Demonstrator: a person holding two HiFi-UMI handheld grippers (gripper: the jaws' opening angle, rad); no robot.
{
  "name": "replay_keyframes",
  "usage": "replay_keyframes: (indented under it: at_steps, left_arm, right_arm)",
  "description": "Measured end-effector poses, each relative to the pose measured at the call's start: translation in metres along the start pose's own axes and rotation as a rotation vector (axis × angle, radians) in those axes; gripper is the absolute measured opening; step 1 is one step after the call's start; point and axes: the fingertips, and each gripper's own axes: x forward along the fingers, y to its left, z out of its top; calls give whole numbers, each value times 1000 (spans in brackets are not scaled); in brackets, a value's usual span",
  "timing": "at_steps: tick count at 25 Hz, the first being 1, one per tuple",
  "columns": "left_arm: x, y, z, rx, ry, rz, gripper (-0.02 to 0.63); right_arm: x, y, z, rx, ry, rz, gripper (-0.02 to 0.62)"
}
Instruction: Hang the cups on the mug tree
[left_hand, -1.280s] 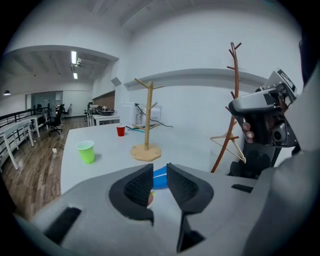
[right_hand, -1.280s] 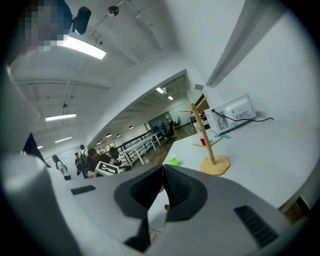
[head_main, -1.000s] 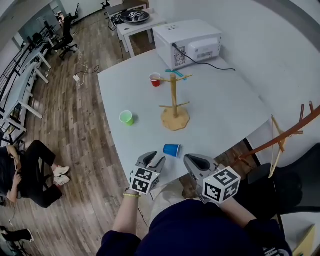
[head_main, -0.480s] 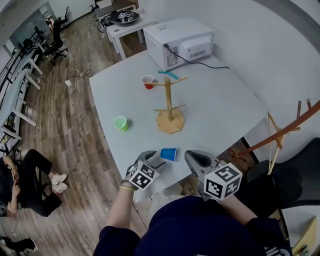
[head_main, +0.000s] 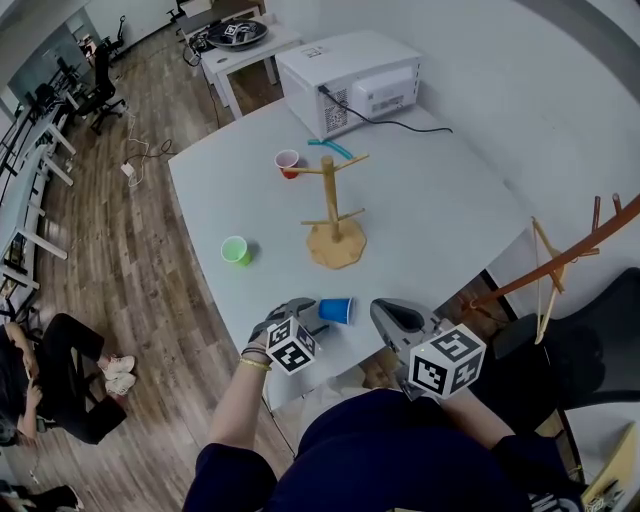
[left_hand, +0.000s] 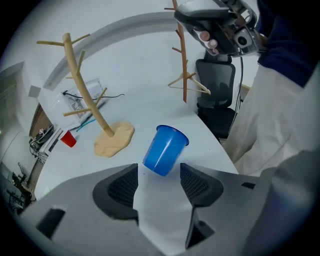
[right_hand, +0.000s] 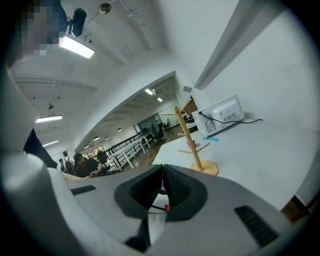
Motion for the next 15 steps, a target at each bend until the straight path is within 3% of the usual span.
replay_keyframes:
  at_steps: [11, 15]
  left_arm:
    - [21, 2, -2, 295, 105, -27, 252]
    - [29, 2, -1, 358, 130, -40, 253]
  right_arm:
    - [0, -9, -2, 28, 0, -28, 29]
    - [1, -11, -1, 33, -4, -33, 29]
